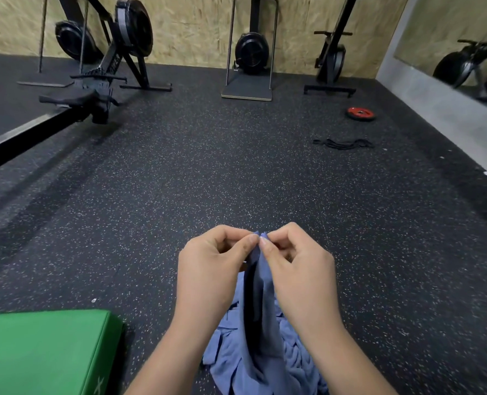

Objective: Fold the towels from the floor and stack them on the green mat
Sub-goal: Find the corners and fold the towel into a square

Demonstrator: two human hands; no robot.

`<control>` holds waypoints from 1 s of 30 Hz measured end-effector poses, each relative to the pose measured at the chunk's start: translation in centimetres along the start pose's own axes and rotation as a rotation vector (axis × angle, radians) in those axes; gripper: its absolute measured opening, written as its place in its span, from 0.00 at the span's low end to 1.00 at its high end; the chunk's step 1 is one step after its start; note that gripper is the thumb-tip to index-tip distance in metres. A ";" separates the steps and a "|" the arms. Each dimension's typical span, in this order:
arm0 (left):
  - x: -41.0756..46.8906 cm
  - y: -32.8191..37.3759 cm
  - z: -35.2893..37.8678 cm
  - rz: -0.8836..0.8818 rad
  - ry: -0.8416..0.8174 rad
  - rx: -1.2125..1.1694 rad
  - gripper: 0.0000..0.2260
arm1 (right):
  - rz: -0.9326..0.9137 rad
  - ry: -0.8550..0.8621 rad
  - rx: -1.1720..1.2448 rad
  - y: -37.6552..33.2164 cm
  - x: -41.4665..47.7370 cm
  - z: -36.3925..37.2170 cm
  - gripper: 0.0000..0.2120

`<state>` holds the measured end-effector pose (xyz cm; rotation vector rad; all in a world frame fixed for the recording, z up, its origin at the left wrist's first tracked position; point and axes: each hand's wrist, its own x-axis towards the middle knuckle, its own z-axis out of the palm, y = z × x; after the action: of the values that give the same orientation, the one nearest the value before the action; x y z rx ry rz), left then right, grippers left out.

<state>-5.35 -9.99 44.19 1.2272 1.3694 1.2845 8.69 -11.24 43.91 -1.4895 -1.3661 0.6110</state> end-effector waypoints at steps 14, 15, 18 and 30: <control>0.0 0.5 -0.3 0.029 0.033 -0.044 0.08 | -0.006 -0.246 0.184 0.1 -0.5 0.5 0.26; 0.0 0.4 -0.3 0.037 0.038 -0.025 0.08 | 0.001 -0.263 0.205 0.1 -0.5 0.3 0.25; -0.1 0.3 -0.4 0.057 0.068 0.012 0.09 | -0.018 -0.318 0.205 -0.3 -0.5 -0.3 0.22; -0.3 1.3 -0.6 0.089 -0.182 -0.108 0.14 | -0.194 -0.299 -0.154 -0.7 0.7 -3.1 0.09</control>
<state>-5.77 -10.40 45.48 1.3085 1.1125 1.2574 11.20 -11.70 45.92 -1.4019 -1.8006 0.6334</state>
